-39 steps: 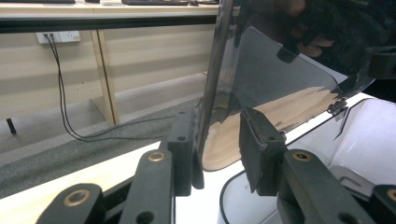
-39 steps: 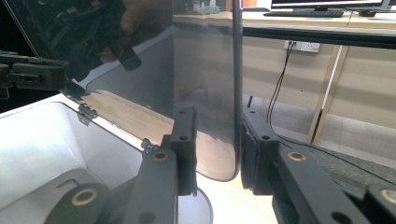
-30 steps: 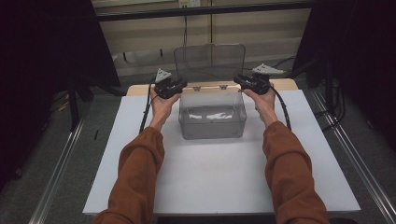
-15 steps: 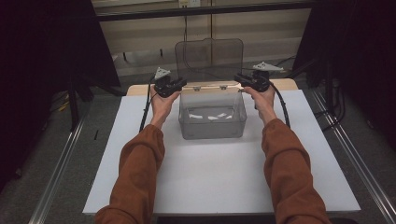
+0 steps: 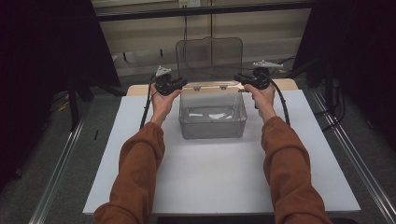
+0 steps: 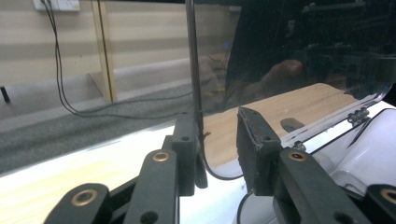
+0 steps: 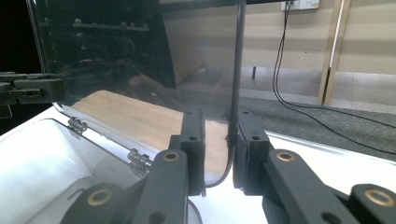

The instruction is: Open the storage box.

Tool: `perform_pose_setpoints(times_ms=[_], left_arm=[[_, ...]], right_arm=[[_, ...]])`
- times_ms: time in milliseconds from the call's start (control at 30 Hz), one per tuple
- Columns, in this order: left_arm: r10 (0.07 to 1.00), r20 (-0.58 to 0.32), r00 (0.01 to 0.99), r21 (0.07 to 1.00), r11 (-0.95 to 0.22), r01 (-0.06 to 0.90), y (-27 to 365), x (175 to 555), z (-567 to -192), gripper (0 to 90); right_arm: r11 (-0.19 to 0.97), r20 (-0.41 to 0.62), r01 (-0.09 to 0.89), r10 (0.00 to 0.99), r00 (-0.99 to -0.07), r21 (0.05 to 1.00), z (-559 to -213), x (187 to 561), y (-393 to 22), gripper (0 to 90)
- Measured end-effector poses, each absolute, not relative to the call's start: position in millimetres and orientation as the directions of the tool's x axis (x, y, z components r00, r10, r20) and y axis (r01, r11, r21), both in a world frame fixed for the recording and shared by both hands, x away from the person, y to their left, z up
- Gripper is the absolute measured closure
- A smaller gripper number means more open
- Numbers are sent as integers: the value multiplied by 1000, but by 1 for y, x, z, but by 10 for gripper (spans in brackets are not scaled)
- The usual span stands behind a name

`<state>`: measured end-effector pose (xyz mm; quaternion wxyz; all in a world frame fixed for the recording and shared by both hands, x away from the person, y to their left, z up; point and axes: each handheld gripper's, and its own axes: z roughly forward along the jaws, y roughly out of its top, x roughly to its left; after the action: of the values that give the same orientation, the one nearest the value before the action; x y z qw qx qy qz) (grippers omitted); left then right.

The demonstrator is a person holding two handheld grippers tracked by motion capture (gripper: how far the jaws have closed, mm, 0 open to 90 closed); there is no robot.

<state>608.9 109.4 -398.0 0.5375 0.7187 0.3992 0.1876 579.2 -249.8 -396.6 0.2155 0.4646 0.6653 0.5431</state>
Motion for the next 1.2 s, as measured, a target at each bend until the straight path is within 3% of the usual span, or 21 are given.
perform_pose_setpoints(times_ms=[1200], left_arm=[[790,-233,568,869,-94,486,101,620,-398,552]], right_arm=[[-149,399,548,838,-372,823,-397,595,-251,742]])
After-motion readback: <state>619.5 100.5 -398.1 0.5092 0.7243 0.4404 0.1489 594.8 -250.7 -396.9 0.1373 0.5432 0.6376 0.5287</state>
